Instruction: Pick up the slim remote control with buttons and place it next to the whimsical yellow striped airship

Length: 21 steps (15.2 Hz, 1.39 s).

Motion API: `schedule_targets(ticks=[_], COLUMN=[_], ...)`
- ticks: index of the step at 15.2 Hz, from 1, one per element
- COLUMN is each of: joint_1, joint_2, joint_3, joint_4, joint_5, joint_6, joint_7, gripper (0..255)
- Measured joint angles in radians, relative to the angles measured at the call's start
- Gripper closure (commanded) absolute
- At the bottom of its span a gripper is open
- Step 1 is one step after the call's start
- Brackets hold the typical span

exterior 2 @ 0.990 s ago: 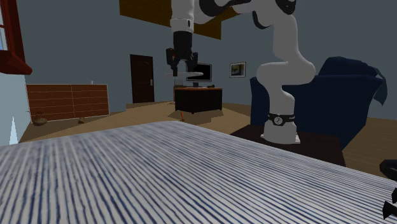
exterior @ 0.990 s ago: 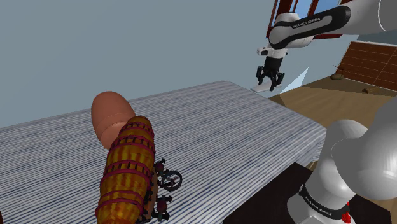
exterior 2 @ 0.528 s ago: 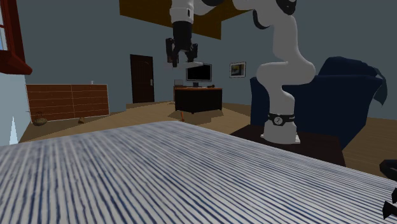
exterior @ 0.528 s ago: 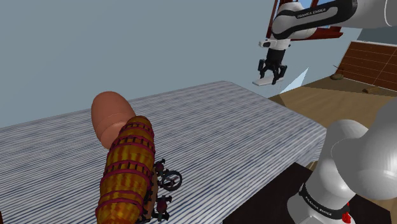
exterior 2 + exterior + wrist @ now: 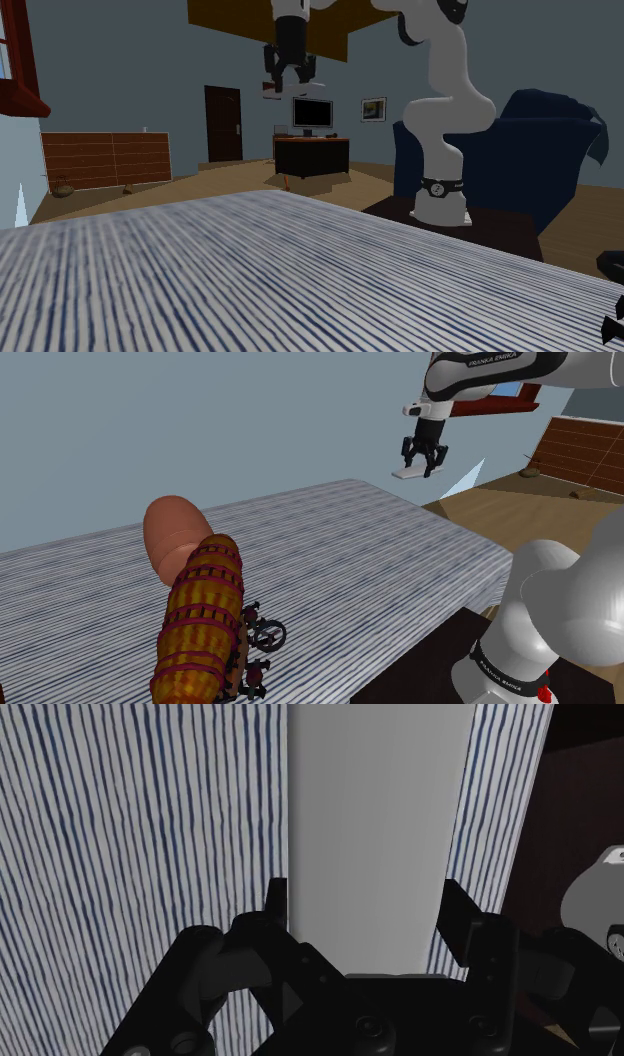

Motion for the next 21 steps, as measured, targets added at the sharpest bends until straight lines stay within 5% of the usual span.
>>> schedule_targets(ticks=[10,21], joint_1=[0.086,0.199], joint_2=[0.056,0.236], joint_3=[0.14,0.247], joint_4=[-0.003,0.136], joint_5=[0.07,0.194], joint_6=[0.016,0.013], joint_7=[0.205,0.379], gripper=[255,255])
